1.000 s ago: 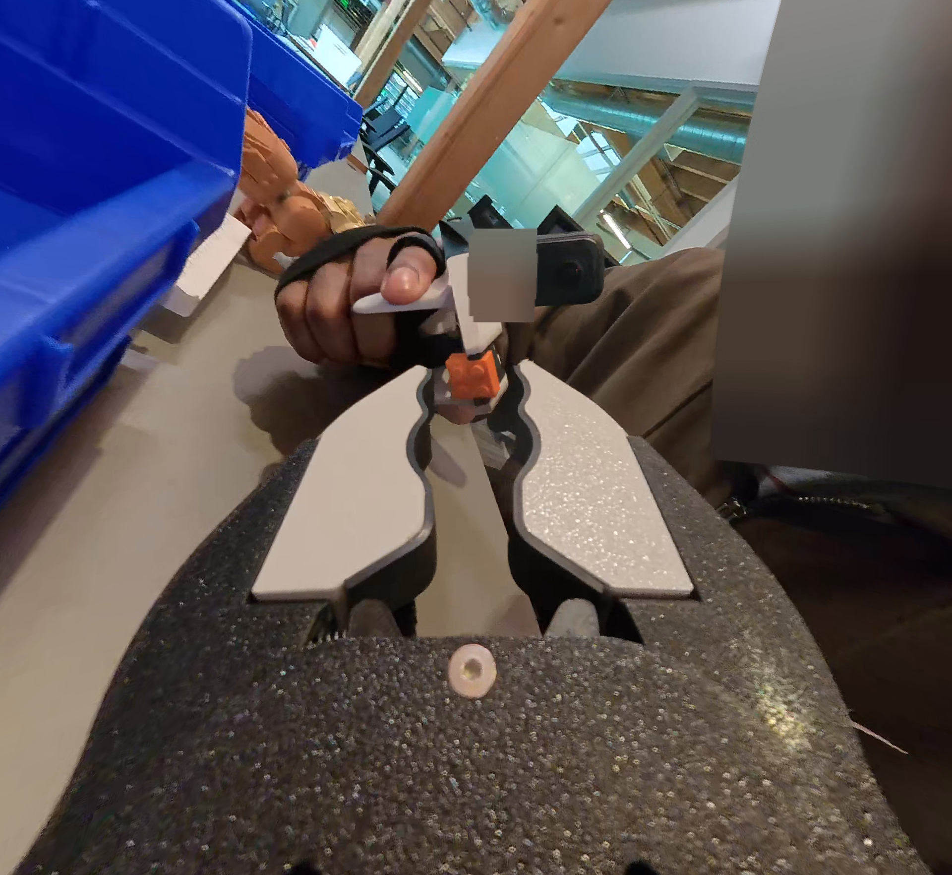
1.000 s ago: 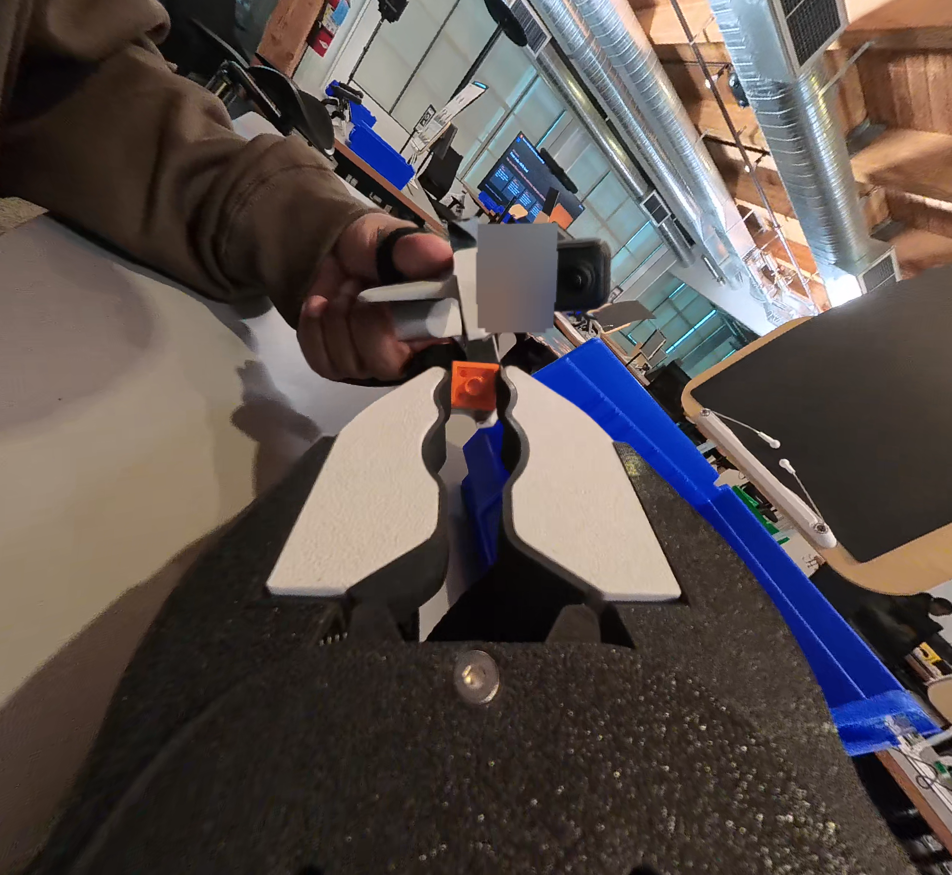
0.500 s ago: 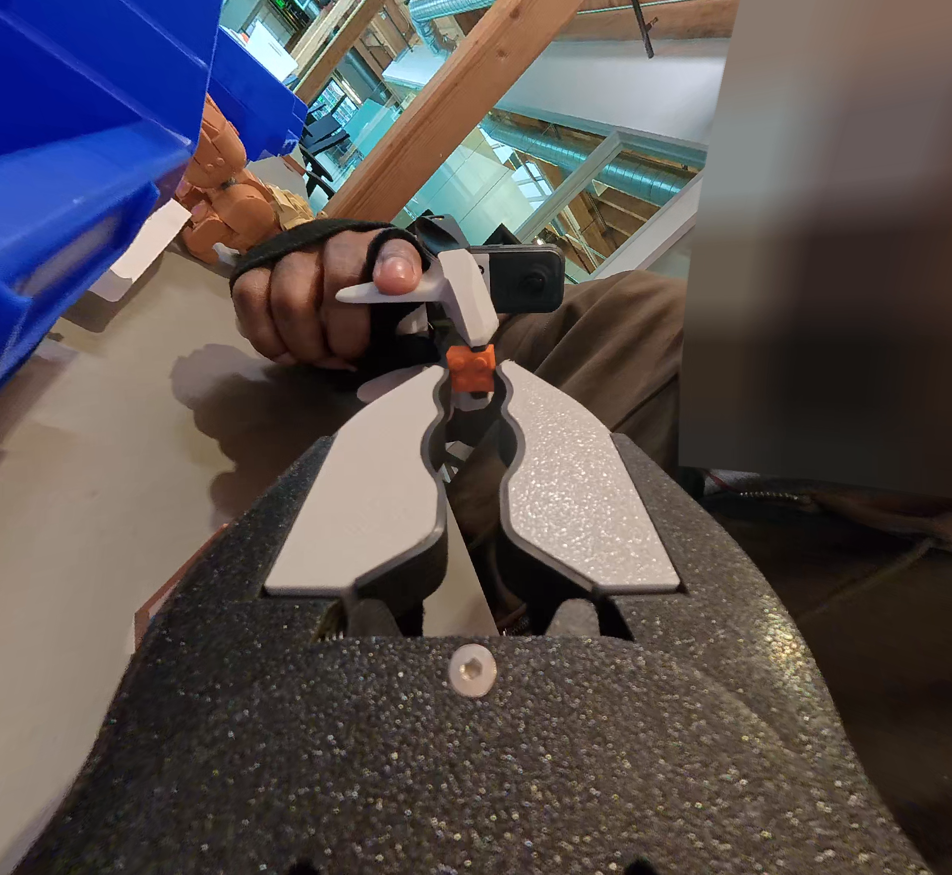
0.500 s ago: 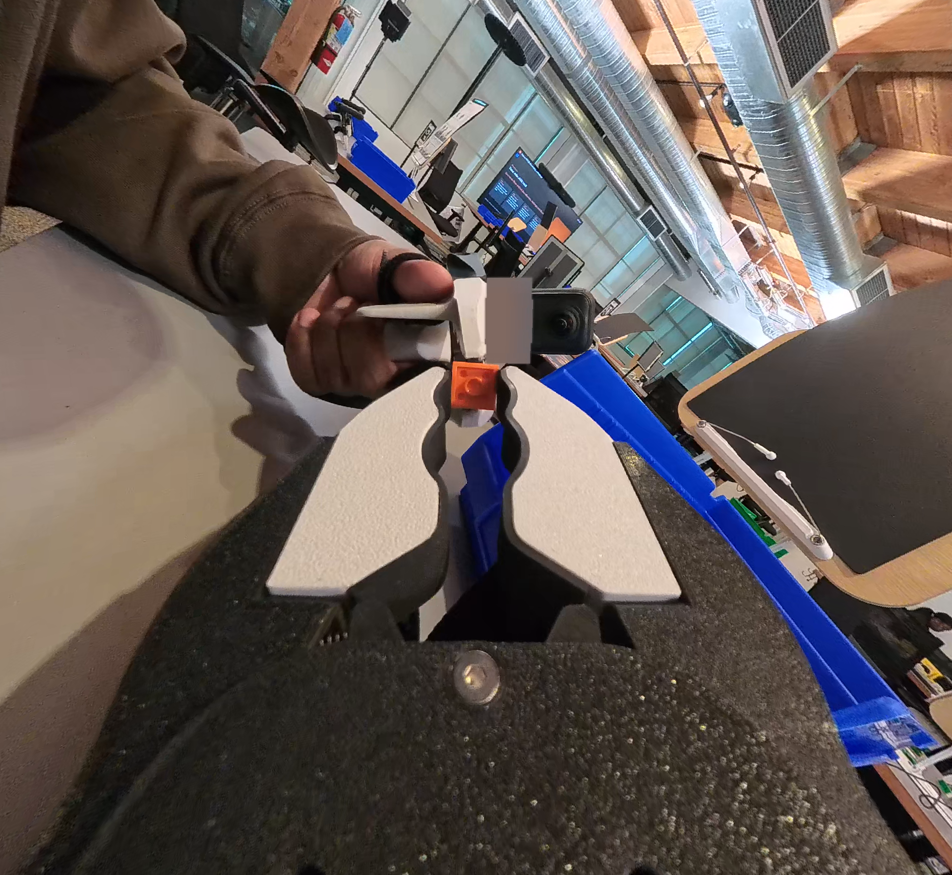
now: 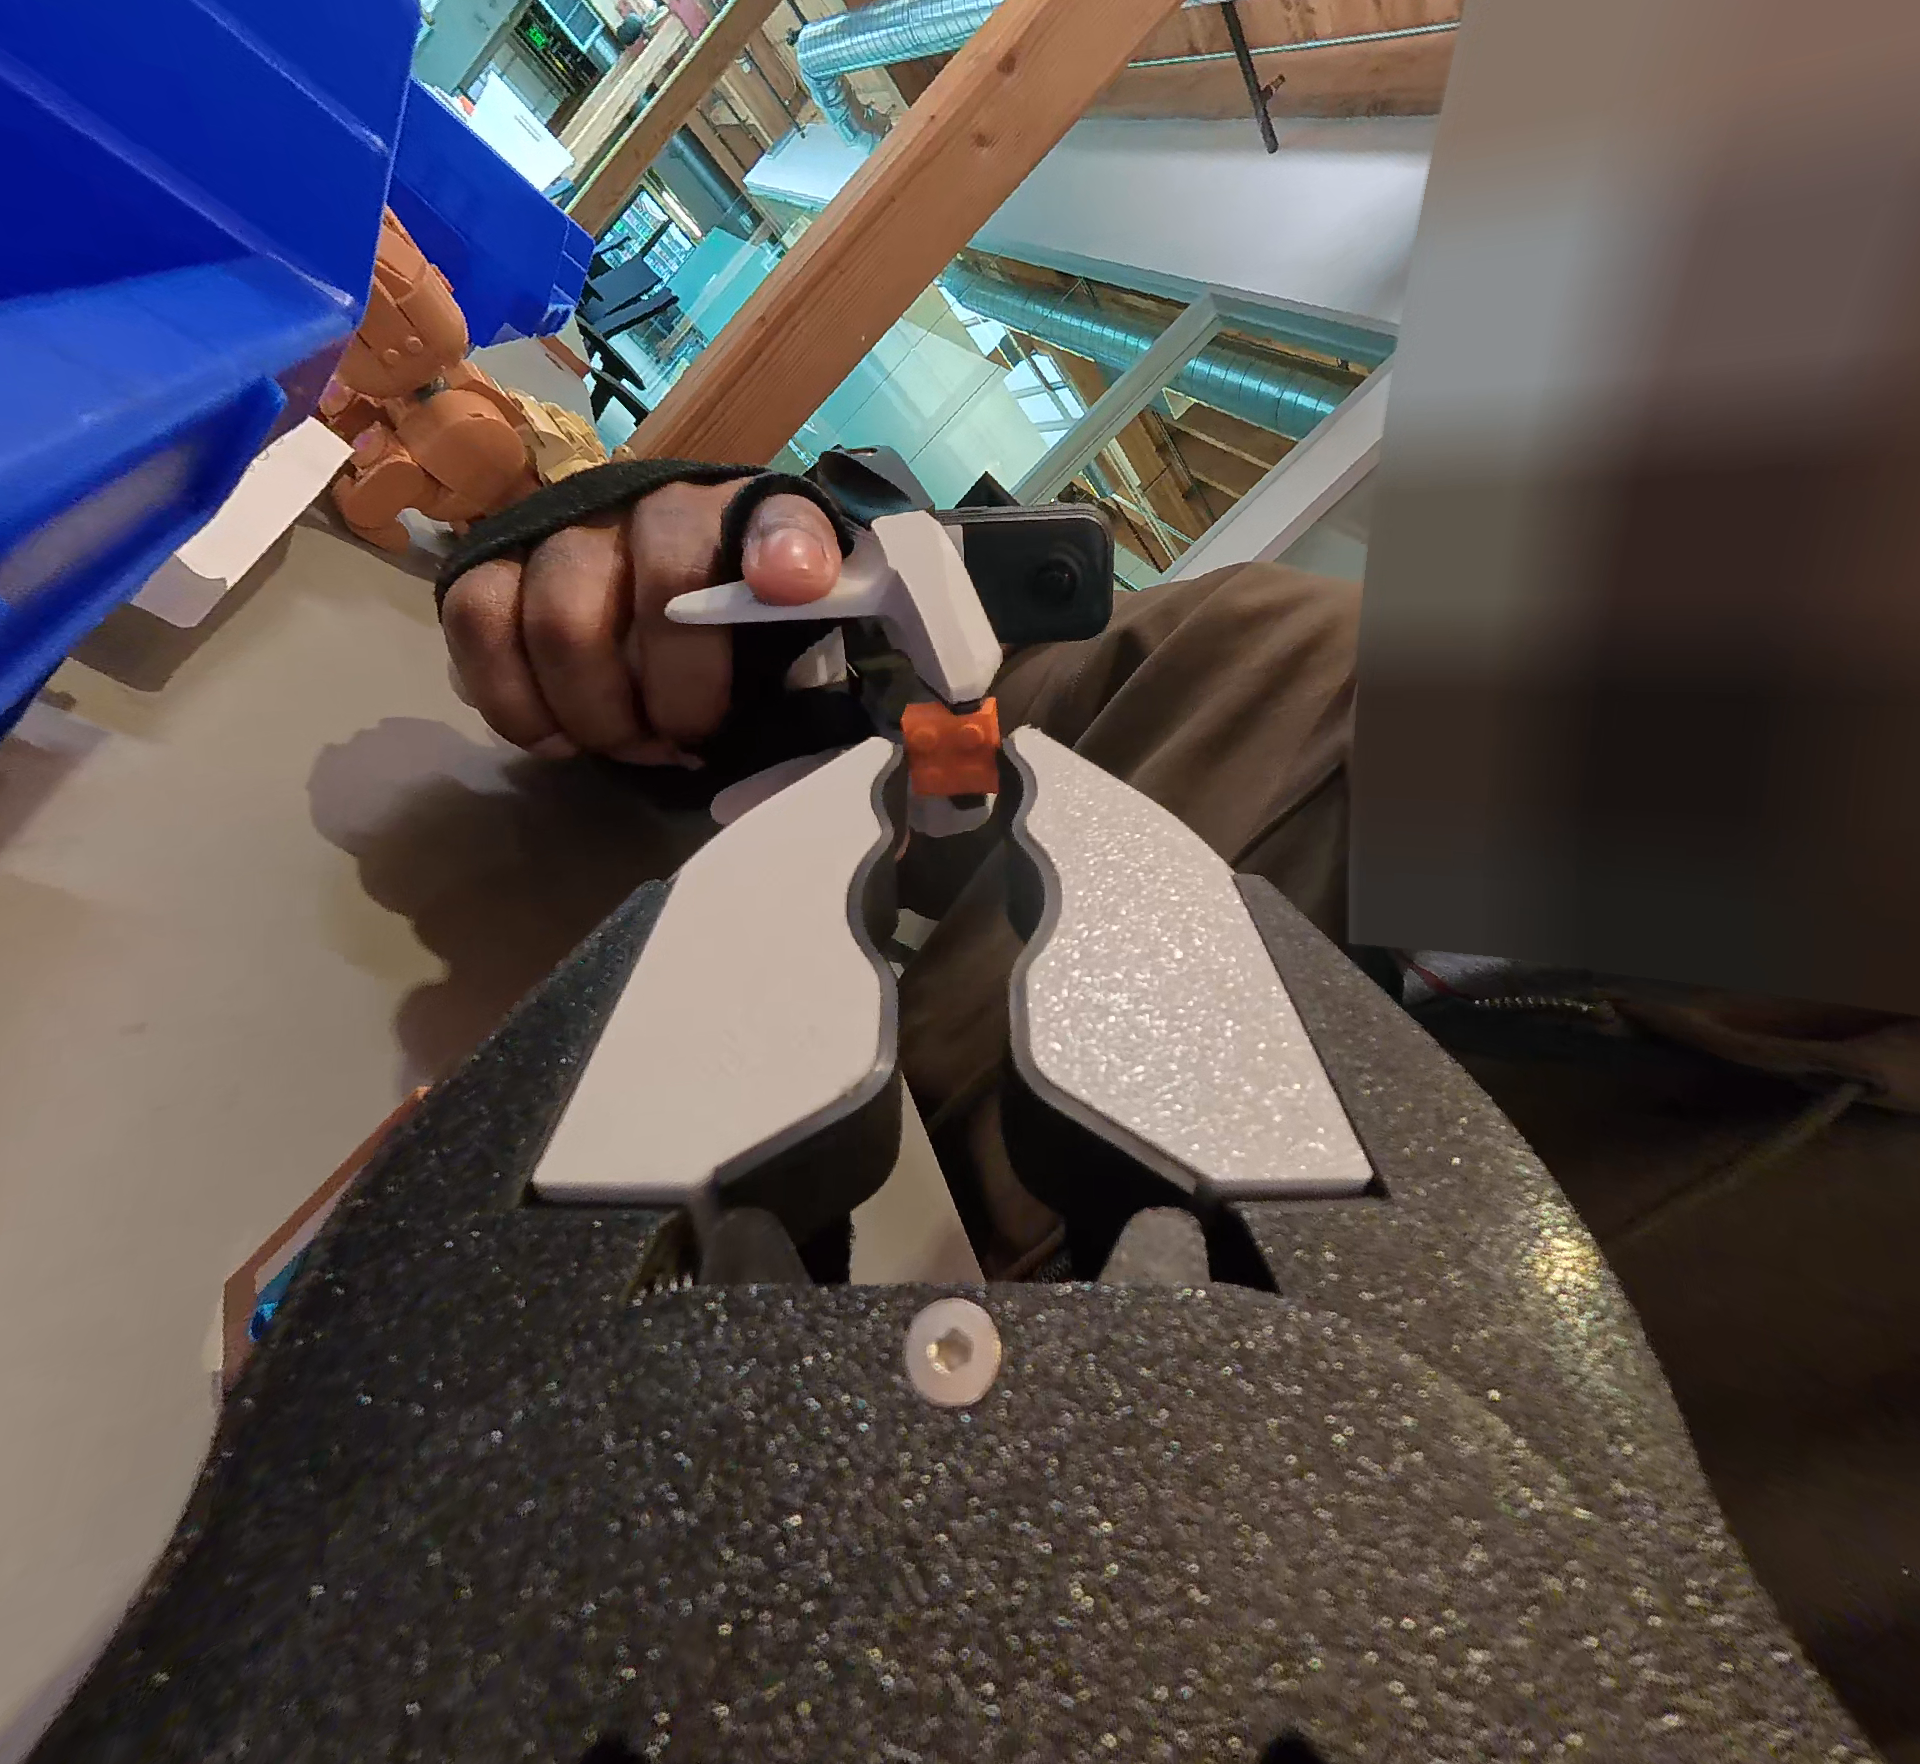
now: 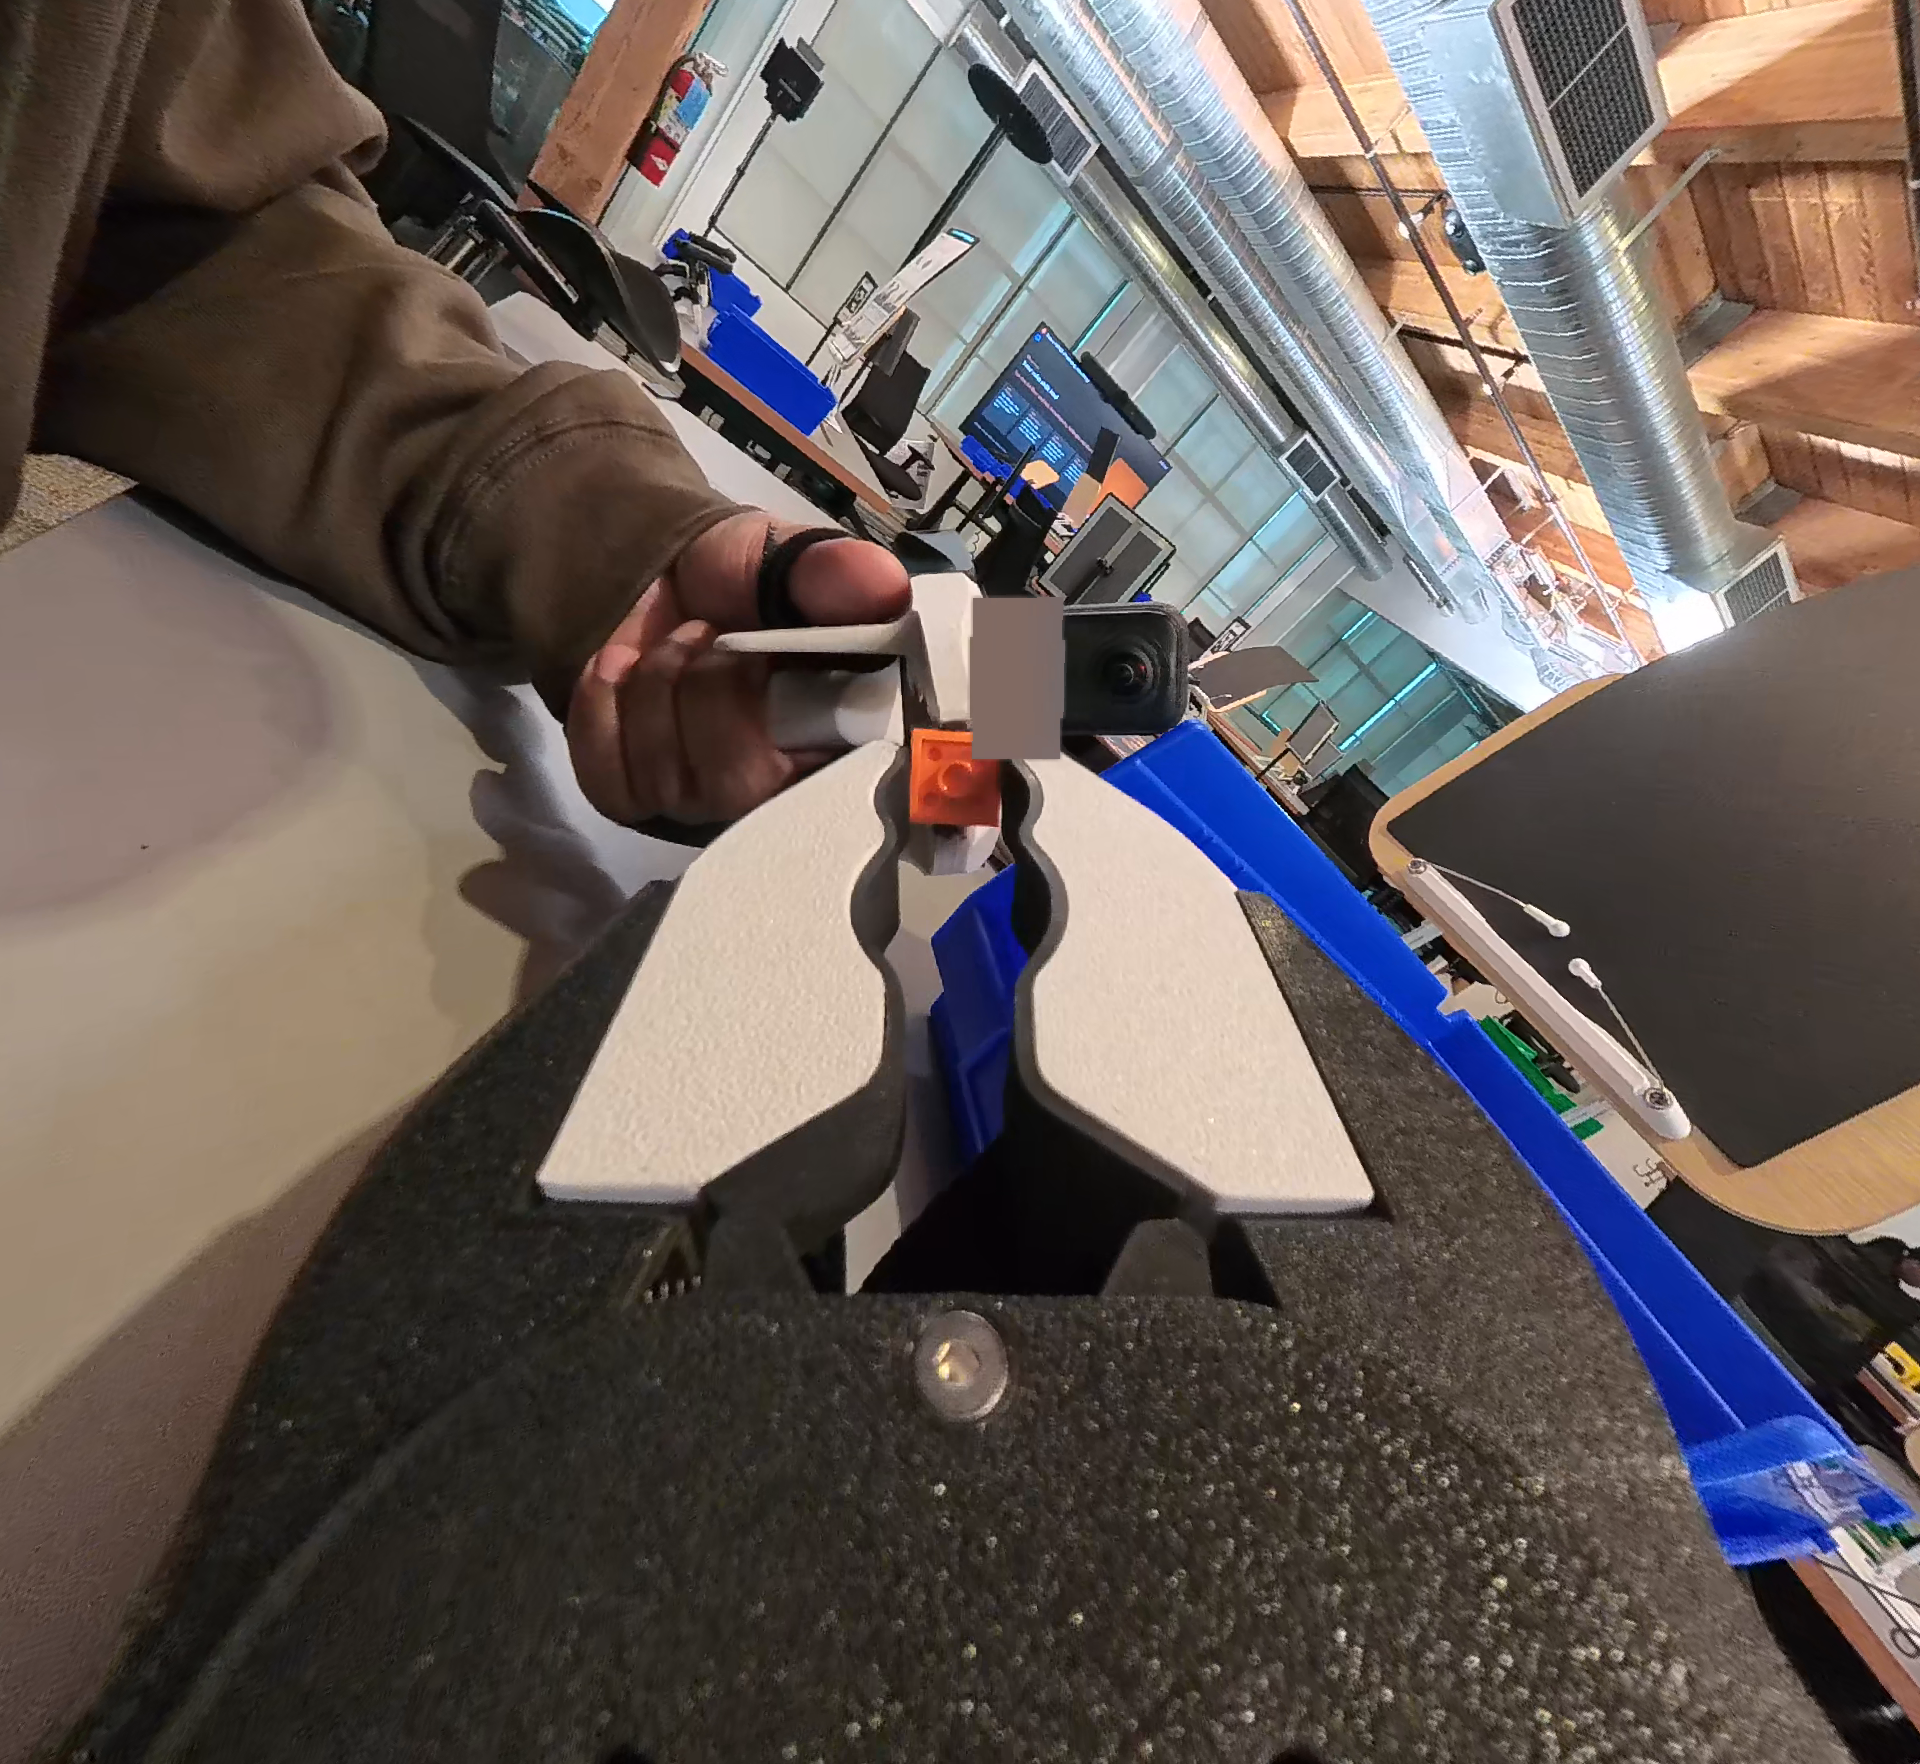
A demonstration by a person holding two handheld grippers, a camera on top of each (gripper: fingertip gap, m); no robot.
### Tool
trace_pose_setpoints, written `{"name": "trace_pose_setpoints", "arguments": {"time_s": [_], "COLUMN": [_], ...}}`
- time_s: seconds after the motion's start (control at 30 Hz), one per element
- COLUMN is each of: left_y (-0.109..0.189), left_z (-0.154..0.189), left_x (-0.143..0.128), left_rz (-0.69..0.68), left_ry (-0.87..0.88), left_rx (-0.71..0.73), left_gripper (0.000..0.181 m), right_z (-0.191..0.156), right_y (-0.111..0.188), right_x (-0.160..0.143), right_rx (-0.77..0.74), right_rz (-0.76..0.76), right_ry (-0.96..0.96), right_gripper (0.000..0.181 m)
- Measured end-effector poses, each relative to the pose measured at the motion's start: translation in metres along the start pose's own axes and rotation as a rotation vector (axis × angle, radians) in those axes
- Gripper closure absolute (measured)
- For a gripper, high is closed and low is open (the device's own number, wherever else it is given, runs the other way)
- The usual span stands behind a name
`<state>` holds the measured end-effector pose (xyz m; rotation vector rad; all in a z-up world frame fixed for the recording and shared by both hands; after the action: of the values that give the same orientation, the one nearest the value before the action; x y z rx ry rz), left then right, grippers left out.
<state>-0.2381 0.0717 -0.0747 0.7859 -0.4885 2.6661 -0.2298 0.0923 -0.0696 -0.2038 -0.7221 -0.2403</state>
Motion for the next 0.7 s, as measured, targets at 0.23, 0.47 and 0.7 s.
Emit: {"name": "trace_pose_setpoints", "arguments": {"time_s": [0.23, 0.47, 0.7], "left_y": [-0.001, -0.006, -0.012], "left_z": [-0.001, 0.001, 0.002], "left_x": [0.0, -0.008, -0.015], "left_rz": [0.005, -0.049, -0.09], "left_ry": [-0.001, -0.011, -0.009], "left_rx": [0.008, -0.015, -0.029], "left_gripper": [0.161, 0.16, 0.159], "right_z": [0.0, -0.003, -0.009], "right_y": [0.0, -0.001, -0.003], "right_x": [0.001, 0.0, 0.002], "right_rx": [-0.004, 0.002, 0.028], "right_rz": [-0.002, -0.014, -0.013], "right_ry": [0.014, 0.042, 0.064], "right_gripper": [0.164, 0.164, 0.164]}}
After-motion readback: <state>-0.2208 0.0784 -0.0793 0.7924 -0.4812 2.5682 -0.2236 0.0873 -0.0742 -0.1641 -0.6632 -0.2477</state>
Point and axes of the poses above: each gripper's, where its closed fingertips meet, y back along the fingers, x out of its top, z = x × y across the jaws, the point moved 2 cm from there along y, back along the fingers, and after that the axes turned 7 degrees about y, right-handed, at the moved point
